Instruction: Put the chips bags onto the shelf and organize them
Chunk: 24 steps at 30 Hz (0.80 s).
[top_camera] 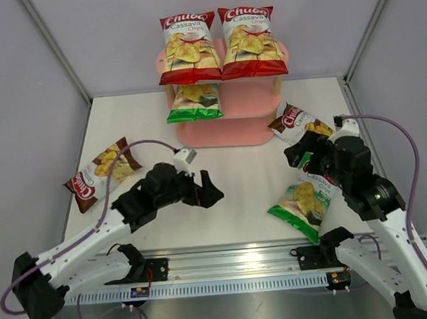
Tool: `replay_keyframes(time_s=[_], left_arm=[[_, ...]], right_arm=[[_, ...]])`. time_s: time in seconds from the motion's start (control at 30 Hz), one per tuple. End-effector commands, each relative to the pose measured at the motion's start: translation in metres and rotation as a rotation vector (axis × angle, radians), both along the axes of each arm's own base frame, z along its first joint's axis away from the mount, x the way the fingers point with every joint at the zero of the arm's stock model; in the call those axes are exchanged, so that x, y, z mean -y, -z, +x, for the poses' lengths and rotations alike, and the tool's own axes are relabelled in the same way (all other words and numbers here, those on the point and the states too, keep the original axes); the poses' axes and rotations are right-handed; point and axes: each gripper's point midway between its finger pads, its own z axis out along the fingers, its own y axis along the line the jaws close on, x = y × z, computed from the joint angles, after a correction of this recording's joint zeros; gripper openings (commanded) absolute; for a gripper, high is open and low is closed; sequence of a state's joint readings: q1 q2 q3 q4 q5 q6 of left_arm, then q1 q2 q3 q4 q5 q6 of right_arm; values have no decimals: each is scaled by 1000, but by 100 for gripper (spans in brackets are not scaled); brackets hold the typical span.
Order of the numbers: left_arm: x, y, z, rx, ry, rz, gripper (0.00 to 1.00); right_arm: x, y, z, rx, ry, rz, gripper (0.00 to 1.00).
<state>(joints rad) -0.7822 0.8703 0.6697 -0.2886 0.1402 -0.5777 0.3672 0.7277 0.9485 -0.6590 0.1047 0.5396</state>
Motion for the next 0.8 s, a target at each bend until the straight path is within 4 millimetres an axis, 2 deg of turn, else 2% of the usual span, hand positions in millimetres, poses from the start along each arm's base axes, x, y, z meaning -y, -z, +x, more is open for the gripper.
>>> replay_keyframes(time_s=[0.0, 0.03, 0.07, 0.1, 0.13, 0.17, 0.2, 0.27, 0.3, 0.4, 0.43, 0.57, 0.6, 0.63, 0.7, 0.77], left_arm=[[64, -49, -1, 88, 153, -151, 99], [77, -49, 0, 90, 178, -152, 99], [91, -44, -7, 73, 222, -146, 99], [108, -33, -2, 45, 240, -120, 99], [120, -33, -2, 46, 258, -128, 99], [133, -31, -10, 34, 302, -129, 99], [152, -24, -4, 16, 318, -114, 99], [175, -17, -9, -1, 373, -99, 99], [192, -10, -5, -17, 392, -82, 99], [215, 4, -9, -65, 467, -70, 99], [229, 14, -5, -83, 489, -59, 99], [252, 40, -10, -175, 573, -40, 99], [256, 44, -11, -191, 590, -43, 99], [259, 58, -13, -228, 598, -30, 99], [265, 61, -14, -248, 613, -38, 99], [267, 76, -14, -280, 605, -20, 99]], right_arm=[[8, -9, -29, 24, -46, -31, 100], [10, -7, -36, 8, -51, -34, 99], [10, -14, -41, 21, -60, -27, 99], [11, -20, -47, 38, -66, -19, 99], [11, -21, -52, 38, -76, -20, 99], [10, -26, -56, 53, -94, -11, 99], [10, -30, -62, 70, -106, -2, 99], [5, -38, -72, 109, -154, 17, 100], [5, -40, -74, 126, -160, 21, 99], [9, -41, -79, 149, -152, 23, 100], [8, -41, -81, 151, -158, 28, 99], [4, -41, -86, 147, -190, 34, 99], [4, -40, -87, 145, -195, 34, 99], [3, -41, -88, 145, -202, 36, 100], [2, -42, -90, 150, -210, 44, 99], [0, -43, -92, 158, -225, 45, 100]])
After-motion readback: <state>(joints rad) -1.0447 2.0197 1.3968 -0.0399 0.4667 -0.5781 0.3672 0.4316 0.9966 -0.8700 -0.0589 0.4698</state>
